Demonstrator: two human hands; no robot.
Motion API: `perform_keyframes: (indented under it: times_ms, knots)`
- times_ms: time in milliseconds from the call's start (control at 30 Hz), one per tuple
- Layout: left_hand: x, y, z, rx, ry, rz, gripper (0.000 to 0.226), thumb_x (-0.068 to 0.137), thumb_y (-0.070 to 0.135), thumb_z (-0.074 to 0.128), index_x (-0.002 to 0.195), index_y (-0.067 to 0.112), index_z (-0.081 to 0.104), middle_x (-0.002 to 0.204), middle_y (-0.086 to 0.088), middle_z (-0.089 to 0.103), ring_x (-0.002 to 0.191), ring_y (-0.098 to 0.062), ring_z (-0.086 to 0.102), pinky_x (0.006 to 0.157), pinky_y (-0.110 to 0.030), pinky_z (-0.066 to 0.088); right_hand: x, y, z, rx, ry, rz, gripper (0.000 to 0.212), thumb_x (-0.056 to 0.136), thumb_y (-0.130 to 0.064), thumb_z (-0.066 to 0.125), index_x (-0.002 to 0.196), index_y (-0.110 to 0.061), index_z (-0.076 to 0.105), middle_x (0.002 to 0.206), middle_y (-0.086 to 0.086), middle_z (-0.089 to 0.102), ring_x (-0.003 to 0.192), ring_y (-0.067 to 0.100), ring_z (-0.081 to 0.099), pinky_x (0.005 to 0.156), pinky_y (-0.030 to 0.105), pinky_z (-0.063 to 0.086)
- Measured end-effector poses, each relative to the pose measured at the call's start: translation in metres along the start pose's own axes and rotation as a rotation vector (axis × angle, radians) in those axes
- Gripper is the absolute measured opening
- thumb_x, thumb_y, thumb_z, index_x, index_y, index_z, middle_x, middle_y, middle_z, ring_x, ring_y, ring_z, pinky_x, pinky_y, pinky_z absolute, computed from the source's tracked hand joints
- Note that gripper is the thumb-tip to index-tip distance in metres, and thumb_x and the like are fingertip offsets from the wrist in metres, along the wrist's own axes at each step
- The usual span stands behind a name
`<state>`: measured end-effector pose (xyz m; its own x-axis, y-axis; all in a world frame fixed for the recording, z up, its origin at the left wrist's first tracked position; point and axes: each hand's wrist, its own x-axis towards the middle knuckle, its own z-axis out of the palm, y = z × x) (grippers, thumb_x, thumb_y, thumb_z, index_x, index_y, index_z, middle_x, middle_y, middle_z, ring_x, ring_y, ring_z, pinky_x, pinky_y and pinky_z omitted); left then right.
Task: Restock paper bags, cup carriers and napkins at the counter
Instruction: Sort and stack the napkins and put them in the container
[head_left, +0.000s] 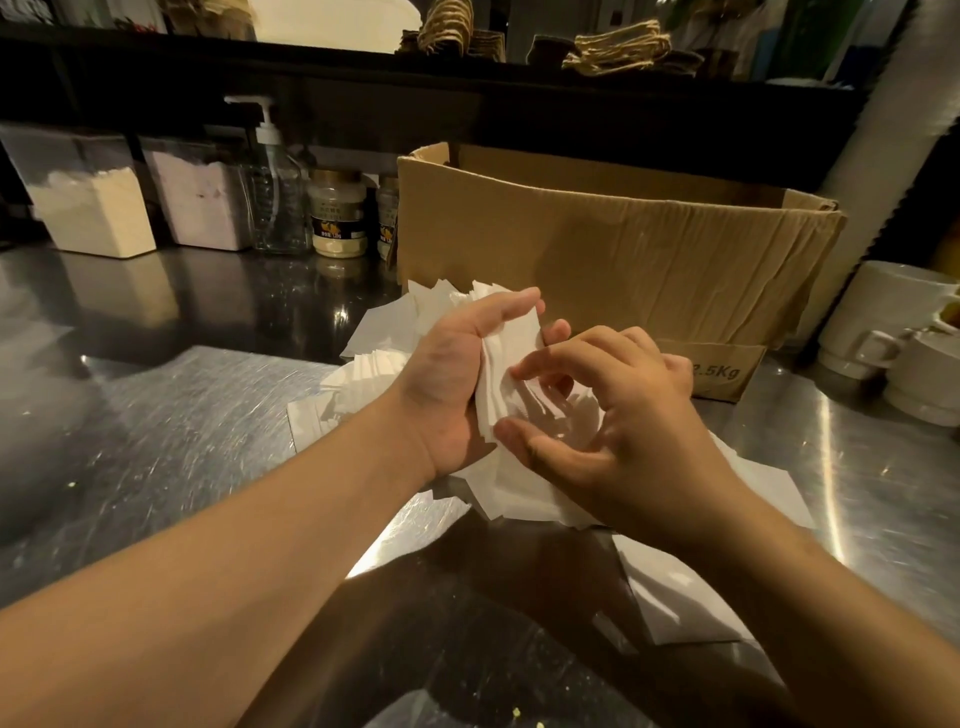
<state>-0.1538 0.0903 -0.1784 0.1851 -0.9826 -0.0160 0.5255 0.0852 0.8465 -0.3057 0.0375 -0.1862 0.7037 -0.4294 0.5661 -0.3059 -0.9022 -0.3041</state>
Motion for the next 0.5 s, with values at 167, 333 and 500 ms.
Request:
perform_keyframes:
  times_ms: [167, 333, 500]
  knots:
    - [-0.0008, -0.0008, 0.0006, 0.008, 0.016, 0.013, 0.065, 0.077, 0.043, 0.065, 0.138, 0.02, 0.056, 0.094, -0.005, 0.069, 0.089, -0.023, 0.07, 0.081, -0.043, 0.059, -0.0011, -0.0008, 0.0005, -0.066, 0.035, -0.012, 0.035, 0.078, -0.062, 0.061, 0.11, -0.049, 0.056, 0.112, -0.024, 0.054, 0.109, 0.005, 0.039, 0.083, 0.025, 0.013]
    - [0.001, -0.0012, -0.0013, -0.039, 0.006, 0.006, 0.068, 0.074, 0.043, 0.068, 0.137, 0.019, 0.056, 0.1, -0.007, 0.067, 0.099, -0.026, 0.064, 0.096, -0.049, 0.053, 0.0002, 0.0031, 0.0047, -0.102, 0.125, -0.031, 0.036, 0.079, -0.029, 0.082, 0.112, -0.031, 0.068, 0.112, -0.008, 0.068, 0.106, 0.02, 0.054, 0.09, 0.033, 0.016]
    - [0.0007, -0.0002, -0.001, -0.099, -0.01, 0.003, 0.064, 0.074, 0.039, 0.07, 0.133, 0.018, 0.057, 0.099, -0.007, 0.069, 0.096, -0.025, 0.065, 0.09, -0.046, 0.056, 0.0009, 0.0072, 0.0062, -0.077, 0.22, -0.04, 0.023, 0.083, -0.021, 0.081, 0.105, -0.025, 0.073, 0.106, -0.005, 0.072, 0.099, 0.022, 0.06, 0.087, 0.041, 0.029]
